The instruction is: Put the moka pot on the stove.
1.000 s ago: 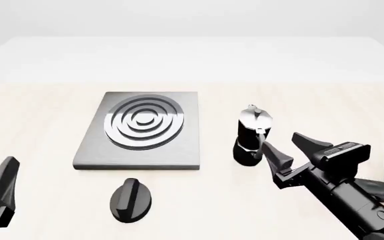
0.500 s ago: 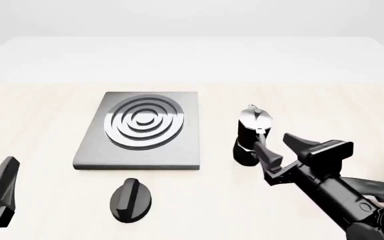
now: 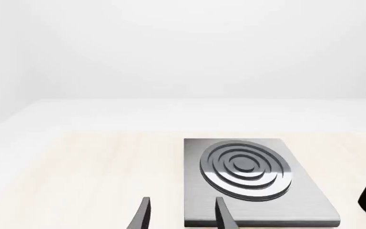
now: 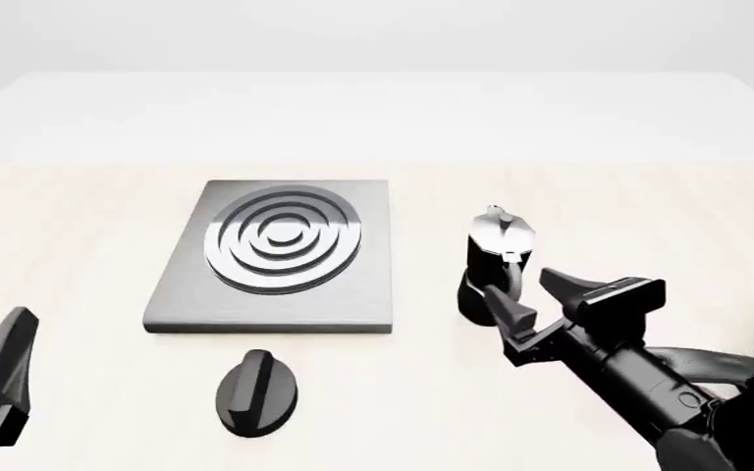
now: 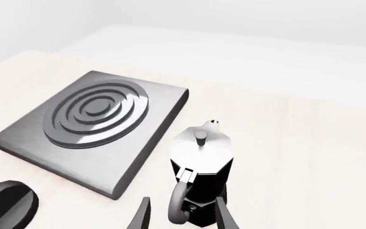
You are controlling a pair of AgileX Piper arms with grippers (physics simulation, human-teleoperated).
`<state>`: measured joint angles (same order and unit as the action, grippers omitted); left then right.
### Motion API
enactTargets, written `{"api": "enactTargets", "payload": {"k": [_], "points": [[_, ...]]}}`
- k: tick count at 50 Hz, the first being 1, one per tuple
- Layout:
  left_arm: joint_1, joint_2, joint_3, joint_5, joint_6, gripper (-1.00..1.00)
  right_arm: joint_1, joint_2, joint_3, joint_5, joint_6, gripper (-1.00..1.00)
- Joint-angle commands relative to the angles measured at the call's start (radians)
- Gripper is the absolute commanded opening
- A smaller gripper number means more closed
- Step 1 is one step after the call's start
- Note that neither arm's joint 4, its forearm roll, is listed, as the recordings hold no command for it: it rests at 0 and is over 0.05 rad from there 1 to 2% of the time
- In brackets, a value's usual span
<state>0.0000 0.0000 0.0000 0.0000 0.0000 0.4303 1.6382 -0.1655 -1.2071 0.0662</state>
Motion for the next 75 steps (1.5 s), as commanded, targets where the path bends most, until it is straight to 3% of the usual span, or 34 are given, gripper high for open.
{"api": "enactTargets", "payload": {"k": [1,22,23,39,56,71,73,75], "points": [[0.000,0.000,0.000,0.000,0.000,1.00,0.000,0.047,-0.024,-0.009,0.002,1.00],[0.000,0.000,0.000,0.000,0.000,1.00,0.009,0.095,-0.045,-0.011,0.010,1.00],[0.000,0.000,0.000,0.000,0.000,1.00,0.002,0.092,-0.044,-0.011,0.008,-1.00],[0.000,0.000,0.000,0.000,0.000,1.00,0.001,-0.021,0.011,-0.008,0.002,-1.00],[0.000,0.000,0.000,0.000,0.000,1.00,0.001,-0.224,0.029,0.095,-0.048,-1.00],[0.000,0.000,0.000,0.000,0.000,1.00,0.003,-0.311,-0.007,0.188,-0.039,-1.00],[0.000,0.000,0.000,0.000,0.000,1.00,0.021,-0.365,-0.003,0.201,-0.094,-1.00],[0.000,0.000,0.000,0.000,0.000,1.00,0.021,-0.386,-0.018,0.236,-0.085,-1.00]]}}
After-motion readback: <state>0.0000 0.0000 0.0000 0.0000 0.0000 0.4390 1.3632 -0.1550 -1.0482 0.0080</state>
